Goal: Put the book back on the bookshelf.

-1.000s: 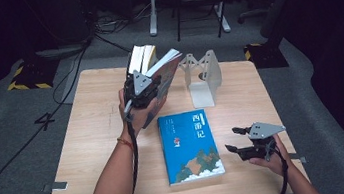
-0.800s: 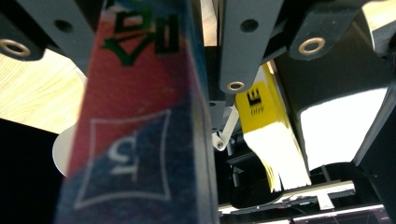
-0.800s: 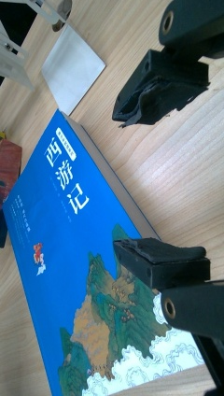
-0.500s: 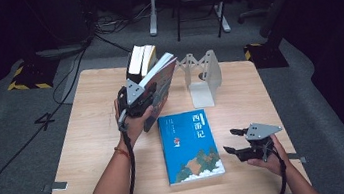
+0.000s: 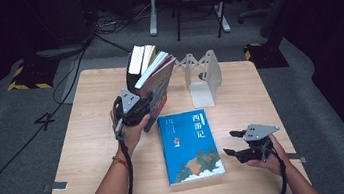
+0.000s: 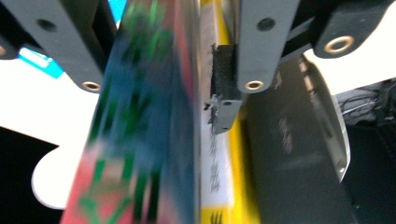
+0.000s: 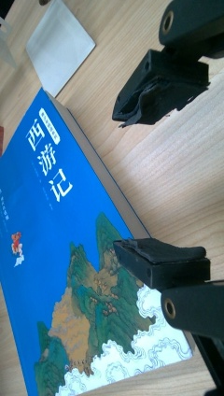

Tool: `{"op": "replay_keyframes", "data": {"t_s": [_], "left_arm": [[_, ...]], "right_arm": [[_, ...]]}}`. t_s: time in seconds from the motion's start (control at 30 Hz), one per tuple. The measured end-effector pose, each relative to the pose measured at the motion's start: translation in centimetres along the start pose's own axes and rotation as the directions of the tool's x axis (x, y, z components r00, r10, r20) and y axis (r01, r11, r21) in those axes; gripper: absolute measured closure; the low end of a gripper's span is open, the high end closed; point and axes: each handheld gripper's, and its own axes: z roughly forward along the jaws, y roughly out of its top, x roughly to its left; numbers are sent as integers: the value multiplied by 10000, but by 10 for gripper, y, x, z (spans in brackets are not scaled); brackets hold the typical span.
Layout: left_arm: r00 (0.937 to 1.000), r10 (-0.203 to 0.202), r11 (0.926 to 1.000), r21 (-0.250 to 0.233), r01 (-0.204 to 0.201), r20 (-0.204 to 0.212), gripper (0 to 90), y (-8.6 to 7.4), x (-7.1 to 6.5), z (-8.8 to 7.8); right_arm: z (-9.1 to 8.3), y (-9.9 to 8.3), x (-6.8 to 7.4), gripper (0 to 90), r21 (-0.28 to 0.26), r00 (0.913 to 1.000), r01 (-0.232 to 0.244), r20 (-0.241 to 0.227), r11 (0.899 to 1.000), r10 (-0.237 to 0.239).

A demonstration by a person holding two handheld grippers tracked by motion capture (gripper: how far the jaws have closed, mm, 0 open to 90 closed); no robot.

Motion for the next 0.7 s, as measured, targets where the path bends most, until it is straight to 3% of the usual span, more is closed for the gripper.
{"op": "replay_keyframes", "data": {"t_s": [0.23,0.4,0.47,0.7], "left_arm": [[9996,286,9952,938,-288,39,626,-25,-1,-1],[9990,450,9851,1661,-447,22,691,-40,-6,5],[9999,150,9883,1519,-151,16,708,-41,-5,6],[9979,-176,9868,1594,273,-618,737,-37,-11,18]], "right_arm": [[3,-1,2,320,240,9998,114,-158,9996,-110],[5,-1,2,319,399,9996,155,-234,9991,-146],[5,-1,3,319,446,9995,185,-262,9988,-173],[8,-1,4,318,554,9993,256,-290,9981,-240]]}}
